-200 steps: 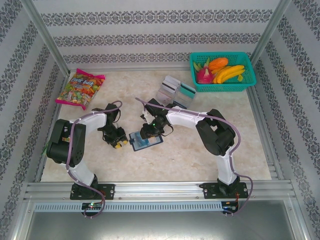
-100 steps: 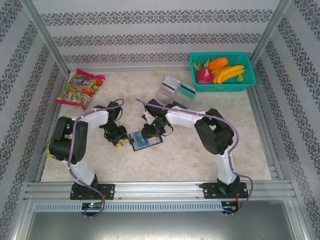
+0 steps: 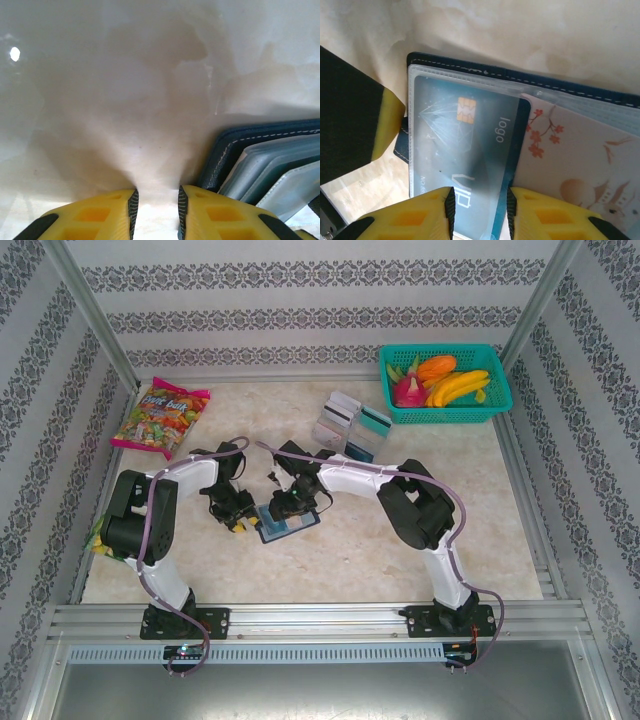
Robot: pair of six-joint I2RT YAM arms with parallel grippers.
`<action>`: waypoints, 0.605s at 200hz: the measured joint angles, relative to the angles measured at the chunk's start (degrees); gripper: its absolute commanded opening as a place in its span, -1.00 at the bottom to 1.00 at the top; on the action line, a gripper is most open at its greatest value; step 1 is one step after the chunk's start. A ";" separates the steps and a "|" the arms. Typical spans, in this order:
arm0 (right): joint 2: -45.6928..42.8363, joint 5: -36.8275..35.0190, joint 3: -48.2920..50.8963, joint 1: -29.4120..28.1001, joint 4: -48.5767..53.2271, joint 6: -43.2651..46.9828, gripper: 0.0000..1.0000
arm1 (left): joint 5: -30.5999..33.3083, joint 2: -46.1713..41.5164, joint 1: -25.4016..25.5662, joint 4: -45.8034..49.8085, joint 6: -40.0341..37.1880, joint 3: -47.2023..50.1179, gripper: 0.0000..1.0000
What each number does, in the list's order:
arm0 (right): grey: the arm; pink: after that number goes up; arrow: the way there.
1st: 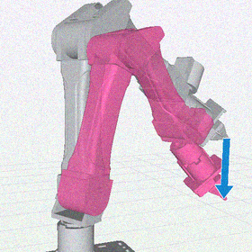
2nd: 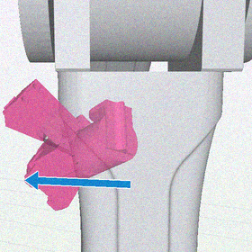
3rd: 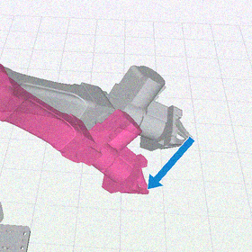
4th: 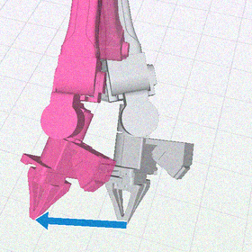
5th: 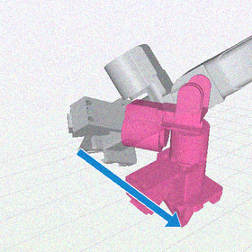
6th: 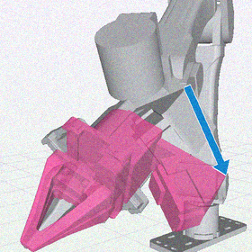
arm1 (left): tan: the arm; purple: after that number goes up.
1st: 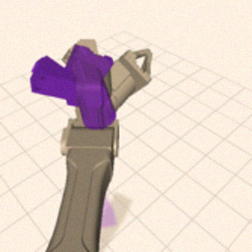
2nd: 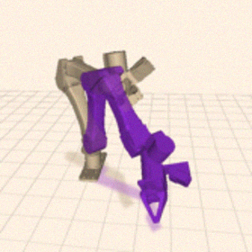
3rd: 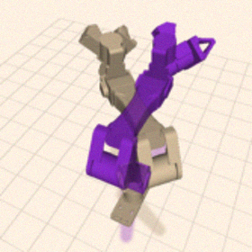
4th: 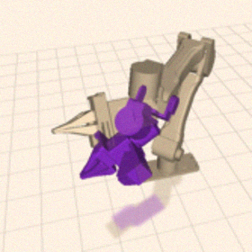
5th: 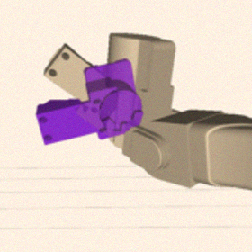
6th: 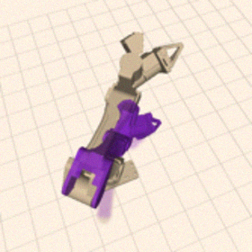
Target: Put the credit cards into the card holder
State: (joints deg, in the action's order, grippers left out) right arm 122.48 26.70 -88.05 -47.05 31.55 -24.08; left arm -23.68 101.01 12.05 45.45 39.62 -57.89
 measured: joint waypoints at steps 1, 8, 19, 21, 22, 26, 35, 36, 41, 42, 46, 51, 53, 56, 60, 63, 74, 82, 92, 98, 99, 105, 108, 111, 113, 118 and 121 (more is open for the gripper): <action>0.00 0.02 0.00 0.00 0.00 0.02 -0.31 | 0.00 0.00 0.00 0.00 0.00 0.00 -0.36; 0.00 0.17 -0.04 -0.07 -0.04 -0.04 -0.31 | -0.02 0.00 0.00 0.00 0.02 0.00 -0.36; 0.00 0.33 -0.04 -0.09 -0.04 -0.15 -0.31 | -0.02 -0.02 0.00 -0.02 0.02 0.00 -0.36; 0.00 0.35 -0.04 -0.09 -0.04 -0.15 -0.31 | -0.02 0.00 0.00 -0.02 0.02 0.00 -0.36; 0.00 0.35 -0.04 -0.09 -0.04 -0.15 -0.31 | -0.02 0.00 0.00 -0.02 0.02 0.00 -0.36; 0.00 0.35 -0.04 -0.09 -0.07 -0.17 -0.31 | -0.02 0.00 0.00 -0.02 0.02 0.00 -0.36; 0.00 0.46 -0.04 -0.09 -0.07 -0.17 -0.31 | -0.02 -0.02 0.00 -0.02 0.00 0.00 -0.36; 0.00 0.48 -0.04 -0.09 -0.07 -0.17 -0.31 | -0.02 -0.02 0.00 -0.02 0.02 0.00 -0.36; 0.00 0.57 -0.04 -0.07 -0.07 -0.15 -0.31 | -0.02 -0.02 0.00 -0.02 0.00 0.00 -0.36; 0.00 0.59 -0.02 -0.07 -0.07 -0.15 -0.31 | -0.02 -0.02 0.00 -0.02 0.00 0.00 -0.36; 0.00 0.63 -0.04 -0.07 -0.04 -0.17 -0.31 | -0.02 -0.02 0.00 0.00 0.00 0.00 -0.36; 0.00 0.66 -0.04 -0.07 -0.04 -0.15 -0.31 | 0.00 -0.02 0.00 0.00 0.00 0.00 -0.36; 0.00 0.68 -0.02 -0.07 -0.04 -0.15 -0.31 | 0.00 -0.04 0.00 0.00 -0.02 0.00 -0.36; 0.00 0.70 0.04 -0.04 -0.09 -0.15 -0.31 | 0.00 -0.09 0.00 0.00 -0.02 0.00 -0.36; 0.00 0.72 0.07 -0.02 -0.09 -0.15 -0.31 | 0.02 -0.13 0.00 0.00 -0.04 0.00 -0.36; 0.00 0.76 0.15 0.04 -0.15 -0.15 -0.31 | 0.02 -0.15 0.00 0.00 -0.09 0.00 -0.36; -0.17 0.92 0.66 0.20 -0.59 -0.15 -0.31 | 0.07 -0.26 0.00 0.00 -0.31 0.00 -0.36; -0.46 1.20 1.16 0.39 -1.03 -0.15 -0.30 | 0.11 -0.37 0.00 0.00 -0.50 0.00 -0.35; -0.85 1.25 1.60 0.59 -1.09 -0.13 -0.30 | 0.13 -0.44 0.00 -0.02 -0.74 -0.02 -0.33; -1.11 1.27 1.70 0.74 -1.05 -0.13 -0.30 | 0.13 -0.46 0.00 -0.02 -0.90 -0.11 -0.32; -1.14 1.27 1.73 0.76 -1.03 -0.13 -0.30 | 0.13 -0.46 0.00 -0.02 -0.96 -0.13 -0.32; -1.38 1.29 1.75 0.83 -1.01 -0.13 -0.30 | 0.13 -0.46 0.00 -0.07 -1.20 -0.33 -0.31; -1.51 1.27 1.77 0.90 -1.03 -0.13 -0.30 | 0.13 -0.44 0.00 -0.11 -1.40 -0.44 -0.31; -1.62 1.27 1.81 1.03 -1.03 -0.13 -0.30 | 0.15 -0.44 0.00 -0.26 -1.53 -0.57 -0.30; -1.73 1.29 1.84 1.11 -1.01 -0.13 -0.30 | 0.20 -0.44 0.00 -0.48 -1.62 -0.66 -0.30; -1.99 1.33 1.88 1.20 -0.98 -0.13 -0.30 | 0.28 -0.37 0.00 -1.25 -1.90 -1.01 -0.30; -2.23 1.33 1.90 1.25 -0.94 -0.13 -0.30 | 0.42 -0.33 0.00 -1.77 -2.03 -1.29 -0.30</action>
State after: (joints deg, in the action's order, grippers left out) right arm 120.25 28.03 -86.15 -45.80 30.61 -24.21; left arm -23.27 100.68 12.05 43.68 37.58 -59.18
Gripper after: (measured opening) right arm 0.348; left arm 0.347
